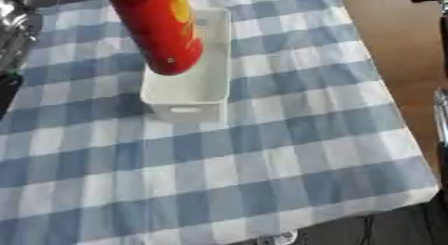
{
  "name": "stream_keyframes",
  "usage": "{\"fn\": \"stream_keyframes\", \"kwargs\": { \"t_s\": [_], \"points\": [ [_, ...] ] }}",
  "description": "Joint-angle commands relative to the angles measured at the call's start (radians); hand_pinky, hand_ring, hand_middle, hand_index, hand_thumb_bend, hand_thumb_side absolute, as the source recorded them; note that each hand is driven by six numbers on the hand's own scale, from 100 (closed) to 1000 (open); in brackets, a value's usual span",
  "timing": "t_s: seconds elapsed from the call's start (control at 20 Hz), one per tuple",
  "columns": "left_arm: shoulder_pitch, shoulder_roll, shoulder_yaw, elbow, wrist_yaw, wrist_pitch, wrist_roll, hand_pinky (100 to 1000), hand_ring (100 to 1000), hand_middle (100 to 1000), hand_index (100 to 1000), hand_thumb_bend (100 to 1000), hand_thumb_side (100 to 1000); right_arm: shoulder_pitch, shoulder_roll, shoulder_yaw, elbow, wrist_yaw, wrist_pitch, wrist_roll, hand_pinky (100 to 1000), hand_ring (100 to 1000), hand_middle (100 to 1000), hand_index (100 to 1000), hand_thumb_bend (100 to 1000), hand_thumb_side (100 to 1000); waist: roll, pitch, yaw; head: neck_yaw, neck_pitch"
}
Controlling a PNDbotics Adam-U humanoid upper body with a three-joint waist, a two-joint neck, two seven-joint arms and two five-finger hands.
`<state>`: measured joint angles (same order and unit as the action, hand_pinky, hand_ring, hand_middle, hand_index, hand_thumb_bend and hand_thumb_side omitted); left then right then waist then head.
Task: Pick up objects on the table and place them in the box.
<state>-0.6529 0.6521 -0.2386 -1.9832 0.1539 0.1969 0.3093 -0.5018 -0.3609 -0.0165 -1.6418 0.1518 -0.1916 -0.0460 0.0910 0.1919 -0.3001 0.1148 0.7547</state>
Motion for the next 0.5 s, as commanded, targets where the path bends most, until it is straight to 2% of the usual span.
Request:
{"fn": "stream_keyframes", "kwargs": {
  "t_s": [0.05, 0.15, 0.2, 0.3, 0.4, 0.5],
  "points": [
    [-0.019, 0.027, 0.008, -0.017, -0.010, 0.003, 0.002, 196, 307, 398, 563, 532, 492, -0.019, -0.018, -0.002, -0.012, -0.003, -0.001, 0.001, 609, 798, 850, 1000, 100, 865, -0.005, -0.012, -0.002, 0.006, -0.021],
    [-0.019, 0.027, 0.008, -0.017, -0.017, -0.001, 0.003, 403, 491, 546, 681, 596, 537, -0.019, -0.018, -0.002, -0.012, -0.004, -0.001, 0.001, 609, 797, 850, 1000, 100, 865, -0.005, -0.011, -0.003, 0.005, -0.023],
    [-0.020, 0.029, 0.007, -0.017, -0.026, -0.007, -0.004, 610, 674, 737, 835, 615, 579, -0.020, -0.019, -0.002, -0.012, -0.004, -0.001, 0.001, 609, 798, 850, 1000, 100, 865, -0.005, -0.010, -0.004, 0.004, -0.024],
    [-0.021, 0.031, 0.003, -0.017, -0.056, -0.025, -0.037, 840, 877, 944, 1000, 612, 642, -0.022, -0.017, -0.001, -0.011, -0.004, -0.001, 0.001, 609, 798, 851, 1000, 100, 865, -0.005, -0.009, -0.003, 0.004, -0.026],
    [-0.022, 0.031, 0.002, -0.017, -0.099, -0.042, -0.083, 943, 950, 1000, 1000, 593, 664, -0.025, -0.014, -0.001, -0.008, -0.003, -0.001, 0.003, 610, 798, 851, 1000, 100, 866, -0.004, -0.008, -0.003, 0.004, -0.028],
    [-0.021, 0.032, 0.000, -0.017, -0.139, -0.053, -0.130, 982, 967, 1000, 1000, 581, 672, -0.028, -0.013, 0.000, -0.006, -0.002, -0.002, 0.004, 610, 798, 851, 1000, 100, 866, -0.005, -0.006, -0.003, 0.004, -0.028]
  ]
}}
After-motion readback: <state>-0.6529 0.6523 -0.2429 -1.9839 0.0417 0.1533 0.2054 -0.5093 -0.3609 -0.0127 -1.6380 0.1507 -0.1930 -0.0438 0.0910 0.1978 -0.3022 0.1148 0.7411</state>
